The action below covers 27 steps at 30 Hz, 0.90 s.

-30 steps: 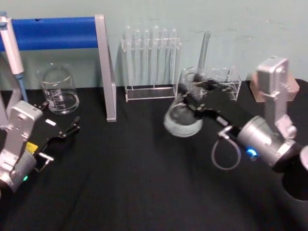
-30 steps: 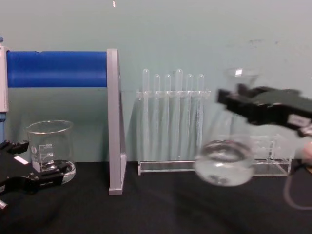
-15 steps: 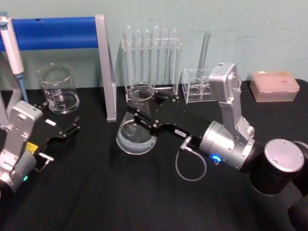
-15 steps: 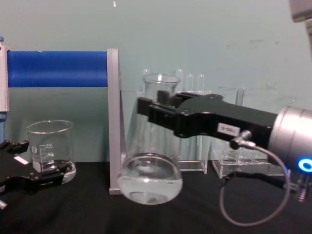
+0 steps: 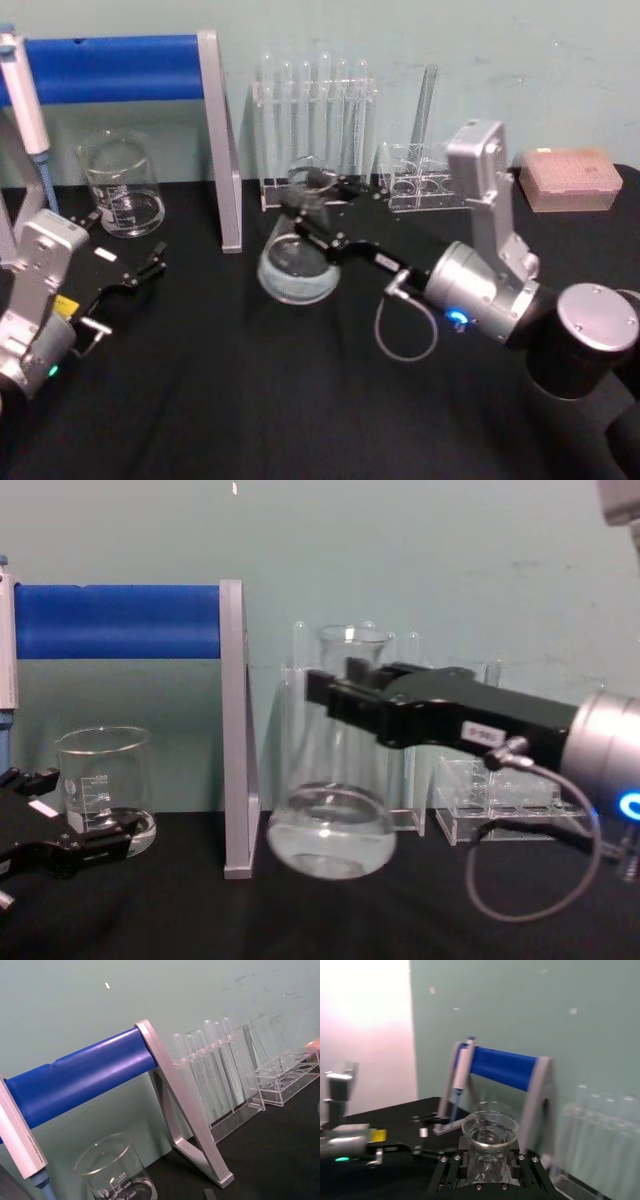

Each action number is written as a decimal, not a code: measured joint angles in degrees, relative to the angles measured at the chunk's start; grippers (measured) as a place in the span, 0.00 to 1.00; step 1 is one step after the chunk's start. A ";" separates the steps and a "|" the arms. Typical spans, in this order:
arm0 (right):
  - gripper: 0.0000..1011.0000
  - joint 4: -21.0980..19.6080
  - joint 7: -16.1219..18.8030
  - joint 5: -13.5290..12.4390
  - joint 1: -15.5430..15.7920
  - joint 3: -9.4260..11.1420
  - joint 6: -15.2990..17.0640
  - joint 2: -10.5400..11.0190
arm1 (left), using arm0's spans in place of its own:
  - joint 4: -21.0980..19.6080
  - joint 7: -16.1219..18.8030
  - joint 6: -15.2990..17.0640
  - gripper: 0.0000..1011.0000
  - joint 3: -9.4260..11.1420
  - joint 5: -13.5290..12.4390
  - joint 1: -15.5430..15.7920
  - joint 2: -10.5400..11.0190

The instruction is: Grasp the erlenmeyer flask with one hand, shake it three times, then place it back.

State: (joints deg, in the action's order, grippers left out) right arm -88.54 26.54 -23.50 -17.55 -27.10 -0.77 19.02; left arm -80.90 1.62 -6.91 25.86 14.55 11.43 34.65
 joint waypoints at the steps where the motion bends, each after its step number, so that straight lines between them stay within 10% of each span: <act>1: 0.44 -0.17 -0.54 0.00 0.22 0.42 -0.02 0.11 | 0.00 0.00 0.00 0.99 0.00 0.00 0.00 0.00; 27: 0.44 -10.18 -16.08 4.44 13.39 15.89 1.30 2.30 | 0.00 0.00 0.00 0.99 0.00 0.00 0.00 0.00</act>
State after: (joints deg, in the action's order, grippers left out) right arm -98.72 10.46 -19.06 -4.16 -11.21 0.52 21.33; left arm -80.90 1.62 -6.91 25.86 14.55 11.43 34.65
